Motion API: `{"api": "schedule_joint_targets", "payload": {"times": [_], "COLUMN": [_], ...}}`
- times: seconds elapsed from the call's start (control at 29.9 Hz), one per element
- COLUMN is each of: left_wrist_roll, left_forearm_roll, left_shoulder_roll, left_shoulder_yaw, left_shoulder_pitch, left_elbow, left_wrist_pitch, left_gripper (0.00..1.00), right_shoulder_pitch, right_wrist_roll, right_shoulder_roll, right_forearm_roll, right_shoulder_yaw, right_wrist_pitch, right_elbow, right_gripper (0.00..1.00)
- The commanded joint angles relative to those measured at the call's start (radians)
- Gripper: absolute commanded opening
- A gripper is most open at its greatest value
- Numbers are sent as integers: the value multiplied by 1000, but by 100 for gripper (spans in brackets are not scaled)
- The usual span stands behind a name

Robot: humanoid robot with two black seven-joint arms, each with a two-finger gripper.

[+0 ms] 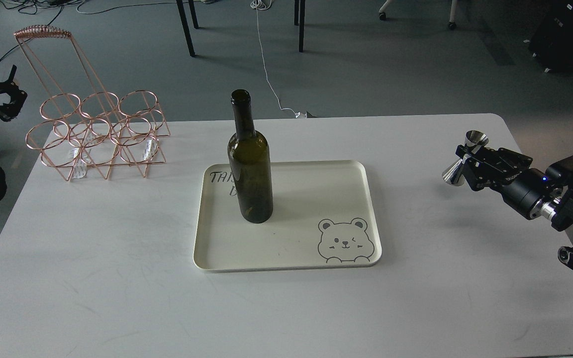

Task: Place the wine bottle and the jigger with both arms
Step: 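Lift the jigger with the right gripper and carry it off the tray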

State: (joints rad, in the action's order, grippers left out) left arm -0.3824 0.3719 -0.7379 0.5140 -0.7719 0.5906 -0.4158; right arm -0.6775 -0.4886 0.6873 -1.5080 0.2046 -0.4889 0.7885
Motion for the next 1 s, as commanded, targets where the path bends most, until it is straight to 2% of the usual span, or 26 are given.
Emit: {"api": "schedule_joint_targets", "payload": {"times": [0.0, 0.23, 0.97], "left_wrist_roll": [2, 4, 4], "left_forearm_roll": [-1, -1, -1], "left_shoulder_roll": [0, -2, 0], "left_shoulder_yaw": [0, -2, 0], "left_shoulder_pitch": [-3, -4, -4], "left_elbow": [0, 0, 0], "left_wrist_pitch": [-1, -1, 0], "left_gripper": [99, 99, 99], "right_shoulder_pitch": [19, 27, 49], "right_wrist_roll": [0, 0, 0], "right_shoulder_roll": [-29, -120, -124], "right_forearm_roll": [58, 101, 101], "right_shoulder_yaw": [-1, -11, -21], "right_wrist_pitch": [0, 0, 0], "right_elbow": [-11, -120, -124], "right_gripper": [12, 12, 19]}}
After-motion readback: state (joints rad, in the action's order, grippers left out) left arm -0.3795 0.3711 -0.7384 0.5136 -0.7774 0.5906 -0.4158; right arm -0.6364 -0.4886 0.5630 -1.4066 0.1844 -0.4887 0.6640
